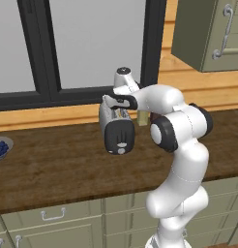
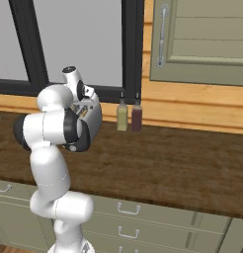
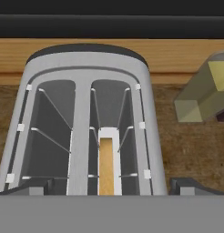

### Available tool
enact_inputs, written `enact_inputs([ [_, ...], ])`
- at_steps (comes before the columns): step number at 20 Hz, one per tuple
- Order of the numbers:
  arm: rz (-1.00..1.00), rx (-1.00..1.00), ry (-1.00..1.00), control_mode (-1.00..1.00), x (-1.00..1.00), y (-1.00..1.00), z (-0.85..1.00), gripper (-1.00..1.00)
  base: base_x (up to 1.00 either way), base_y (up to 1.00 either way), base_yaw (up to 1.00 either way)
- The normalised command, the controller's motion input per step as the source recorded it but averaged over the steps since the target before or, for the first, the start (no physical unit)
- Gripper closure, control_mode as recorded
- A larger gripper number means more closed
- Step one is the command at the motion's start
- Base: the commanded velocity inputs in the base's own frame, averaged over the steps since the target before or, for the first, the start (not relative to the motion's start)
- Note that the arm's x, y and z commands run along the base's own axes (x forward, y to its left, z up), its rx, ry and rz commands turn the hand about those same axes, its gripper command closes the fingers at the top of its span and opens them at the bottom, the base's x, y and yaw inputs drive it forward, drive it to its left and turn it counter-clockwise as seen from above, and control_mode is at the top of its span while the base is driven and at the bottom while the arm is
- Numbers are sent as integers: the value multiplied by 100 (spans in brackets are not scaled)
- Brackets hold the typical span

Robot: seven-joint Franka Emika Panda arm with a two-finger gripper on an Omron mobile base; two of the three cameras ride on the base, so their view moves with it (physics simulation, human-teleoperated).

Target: Start the toaster. Once the lever pops up, take the bread to the plate on the dining counter.

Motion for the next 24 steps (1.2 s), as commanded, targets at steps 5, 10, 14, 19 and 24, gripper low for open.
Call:
enact_inputs([
  [5,0,0,0,-100,0,0,0,-100,0,0,0],
  [10,0,0,0,-100,0,0,0,-100,0,0,0],
  [14,0,0,0,-100,0,0,0,-100,0,0,0],
  [19,0,0,0,-100,0,0,0,-100,0,0,0],
  [24,0,0,0,-100,0,0,0,-100,0,0,0],
])
